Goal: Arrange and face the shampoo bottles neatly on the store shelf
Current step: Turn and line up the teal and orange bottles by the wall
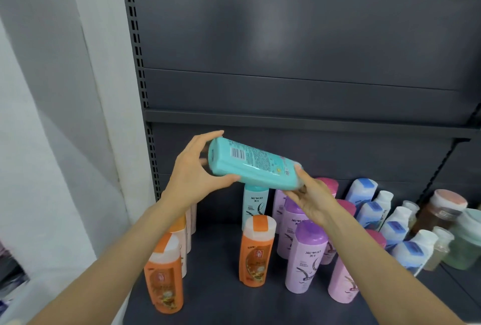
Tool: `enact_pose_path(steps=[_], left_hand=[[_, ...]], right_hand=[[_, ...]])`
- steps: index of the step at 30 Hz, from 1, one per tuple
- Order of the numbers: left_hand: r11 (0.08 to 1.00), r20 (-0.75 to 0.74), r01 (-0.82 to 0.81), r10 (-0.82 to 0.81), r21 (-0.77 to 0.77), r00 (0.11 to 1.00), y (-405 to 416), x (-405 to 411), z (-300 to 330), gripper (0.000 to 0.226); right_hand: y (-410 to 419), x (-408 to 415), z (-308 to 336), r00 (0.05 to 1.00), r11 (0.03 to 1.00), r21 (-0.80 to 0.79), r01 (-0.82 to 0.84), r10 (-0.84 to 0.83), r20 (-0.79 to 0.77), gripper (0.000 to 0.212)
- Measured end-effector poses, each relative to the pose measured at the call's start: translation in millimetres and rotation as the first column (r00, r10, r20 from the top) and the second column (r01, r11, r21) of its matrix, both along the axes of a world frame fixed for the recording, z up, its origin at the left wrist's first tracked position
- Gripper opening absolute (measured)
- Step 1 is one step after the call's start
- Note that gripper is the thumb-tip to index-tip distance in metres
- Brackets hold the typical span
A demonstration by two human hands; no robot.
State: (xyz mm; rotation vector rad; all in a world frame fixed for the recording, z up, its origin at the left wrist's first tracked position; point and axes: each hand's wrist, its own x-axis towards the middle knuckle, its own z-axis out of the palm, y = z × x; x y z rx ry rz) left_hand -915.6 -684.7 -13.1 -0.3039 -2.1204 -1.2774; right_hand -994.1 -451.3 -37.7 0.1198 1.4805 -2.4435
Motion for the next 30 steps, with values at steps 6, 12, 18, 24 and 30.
enact_pose_path(steps=[6, 12, 18, 24, 30], left_hand=[[1.000, 0.012, -0.009, 0.008, 0.026, 1.000, 11.3, -1.8, 17.1, 0.071], [0.994, 0.068, -0.060, 0.054, 0.088, 0.996, 7.7, -2.2, 12.5, 0.064], [0.908, 0.280, -0.232, 0.135, 0.349, 0.950, -3.0, -17.4, 2.0, 0.046], [0.687, 0.490, -0.291, -0.109, 0.666, 0.865, -7.7, -27.9, -17.9, 0.055], [0.691, 0.660, -0.350, -0.244, 0.632, 0.711, 1.2, -46.5, -44.0, 0.047]], right_hand=[[-10.6, 1.4, -8.6, 0.983, 0.999, 0.004, -0.047, 0.046, 0.180, 0.034], [-4.6, 5.5, -7.6, 0.984, 0.999, -0.017, -0.042, 0.044, 0.173, 0.030], [1.3, 9.1, -5.5, 0.987, 0.986, -0.061, -0.153, 0.149, -0.059, 0.038], [1.0, 0.6, -9.9, 0.955, 0.998, -0.050, -0.035, 0.019, -0.297, 0.055], [-6.3, -2.9, 3.9, 0.903, 0.983, 0.125, 0.132, -0.067, -0.425, 0.033]])
